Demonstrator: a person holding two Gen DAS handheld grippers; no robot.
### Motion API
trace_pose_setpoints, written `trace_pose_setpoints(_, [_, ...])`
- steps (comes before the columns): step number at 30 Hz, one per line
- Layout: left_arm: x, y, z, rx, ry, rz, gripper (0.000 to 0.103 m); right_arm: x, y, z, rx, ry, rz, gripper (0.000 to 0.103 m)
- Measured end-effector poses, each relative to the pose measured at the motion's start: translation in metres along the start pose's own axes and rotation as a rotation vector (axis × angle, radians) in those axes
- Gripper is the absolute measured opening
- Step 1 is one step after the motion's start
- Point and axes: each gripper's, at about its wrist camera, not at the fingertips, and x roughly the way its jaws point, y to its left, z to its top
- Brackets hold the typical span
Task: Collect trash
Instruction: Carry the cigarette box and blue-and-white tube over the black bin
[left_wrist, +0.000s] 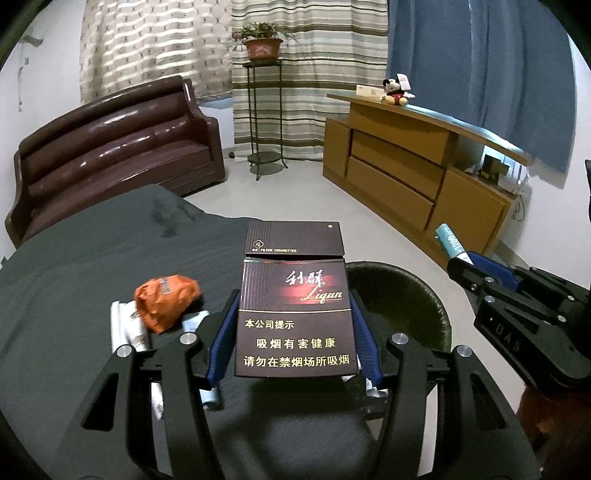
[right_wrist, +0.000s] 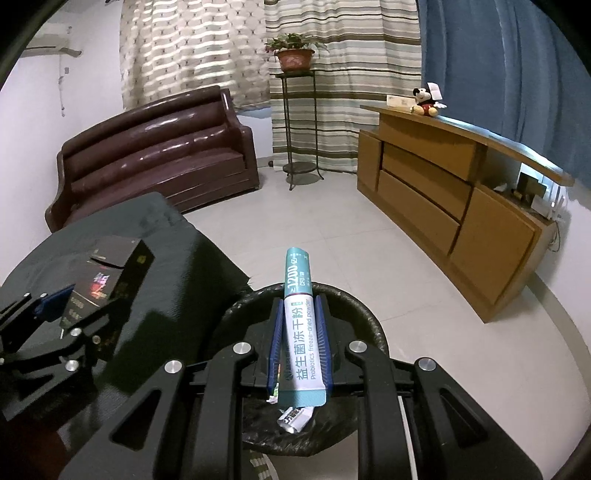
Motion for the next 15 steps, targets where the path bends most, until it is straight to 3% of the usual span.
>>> trace_pose_setpoints(15, [0.034,-0.019,0.010,0.043,0.039,0.015,0.054,0.019,-0.009,0.000,0.035,0.017,-0.006,0.018])
